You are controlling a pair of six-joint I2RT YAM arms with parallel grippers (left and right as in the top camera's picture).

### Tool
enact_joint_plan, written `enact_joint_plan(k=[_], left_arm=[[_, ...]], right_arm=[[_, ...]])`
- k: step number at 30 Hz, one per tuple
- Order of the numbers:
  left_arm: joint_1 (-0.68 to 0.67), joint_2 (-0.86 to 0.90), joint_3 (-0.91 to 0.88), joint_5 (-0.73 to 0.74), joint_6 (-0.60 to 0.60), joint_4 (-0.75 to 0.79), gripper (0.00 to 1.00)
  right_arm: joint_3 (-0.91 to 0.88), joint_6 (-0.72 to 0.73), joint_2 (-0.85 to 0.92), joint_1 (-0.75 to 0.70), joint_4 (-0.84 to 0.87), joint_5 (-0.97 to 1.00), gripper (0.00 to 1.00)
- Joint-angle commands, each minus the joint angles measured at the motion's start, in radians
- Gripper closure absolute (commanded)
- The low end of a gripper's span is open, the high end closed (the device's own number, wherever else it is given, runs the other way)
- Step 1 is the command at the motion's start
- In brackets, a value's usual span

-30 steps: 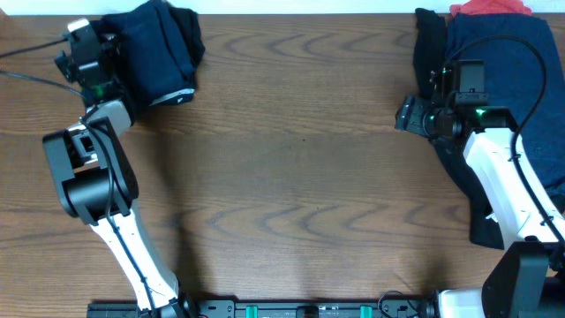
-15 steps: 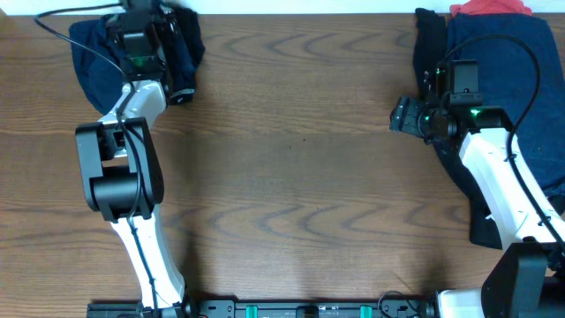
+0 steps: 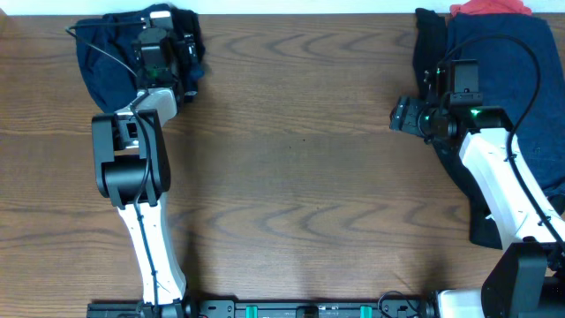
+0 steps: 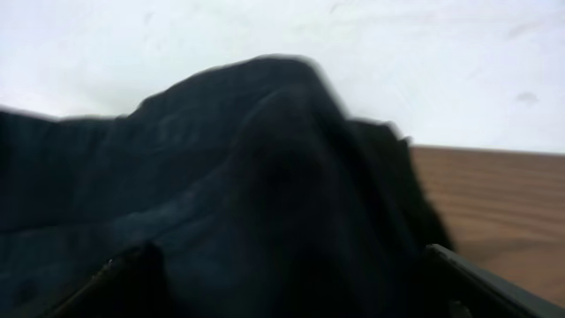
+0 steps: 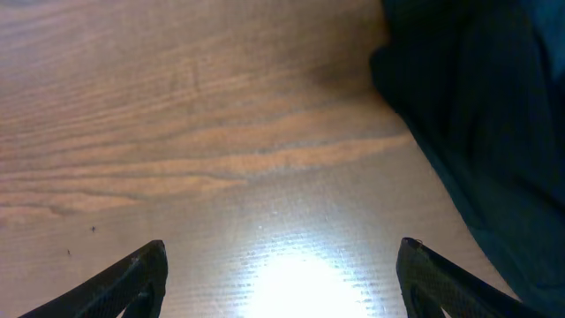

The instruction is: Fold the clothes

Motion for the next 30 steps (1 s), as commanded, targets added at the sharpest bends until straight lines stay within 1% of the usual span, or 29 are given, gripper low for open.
enact_joint_plan(k=[1,3,5,6,10,11,14,17,20,24,25,28,30], left_arm=[[-0.016,-0.047,0.009,0.017,-0.005,0.007,0.02],[-0.017,-0.109,0.011,0.017,-0.005,-0.001,0.02],[-0.017,-0.183,0.011,0.017,-0.005,-0.023,0.02],[-0.017,-0.229,0.011,0.017,-0.005,-0.047,0.02],[-0.017,-0.428,0.011,0.018,-0.006,-0.225,0.02],[-0.017,-0.51,0.011,0.018,-0.02,-0.319,0.02],[-0.017,-0.643,0.011,0.021,-0.078,-0.488,0.02],[-0.017,-0.78,0.011,0.021,-0.085,-0.666,0.02],[-0.017,-0.873,0.011,0.021,-0.085,-0.769,0.02],[-0.017,-0.956,0.011,0.021,-0.085,-0.813,0.02],[-0.017,-0.966,0.011,0.021,-0.085,-0.813,0.02],[-0.017,-0.991,0.011,0.021,-0.085,-0.813,0.02],[-0.017,-0.996,0.011,0.021,-0.085,-0.813,0.02]], right_arm=[[-0.002,-0.06,0.009,0.009,0.026,0.01,0.19],[-0.002,-0.083,0.009,0.009,0.051,0.01,0.16],[-0.001,-0.109,0.008,0.009,0.085,0.009,0.1],[0.002,-0.133,0.005,0.009,0.105,0.009,0.02],[0.046,-0.23,-0.026,0.009,0.127,0.01,0.01],[0.076,-0.275,-0.053,0.01,0.118,0.009,0.01],[0.114,-0.294,-0.104,0.015,0.085,-0.006,0.01],[0.139,-0.294,-0.185,0.031,0.031,-0.036,0.01],[0.14,-0.294,-0.278,0.052,-0.006,-0.035,0.01],[0.14,-0.28,-0.403,0.07,-0.086,-0.058,0.01],[0.14,-0.257,-0.423,0.074,-0.107,-0.085,0.01],[0.14,-0.127,-0.491,0.087,-0.181,-0.235,0.01],[0.14,-0.077,-0.522,0.09,-0.209,-0.312,0.01]])
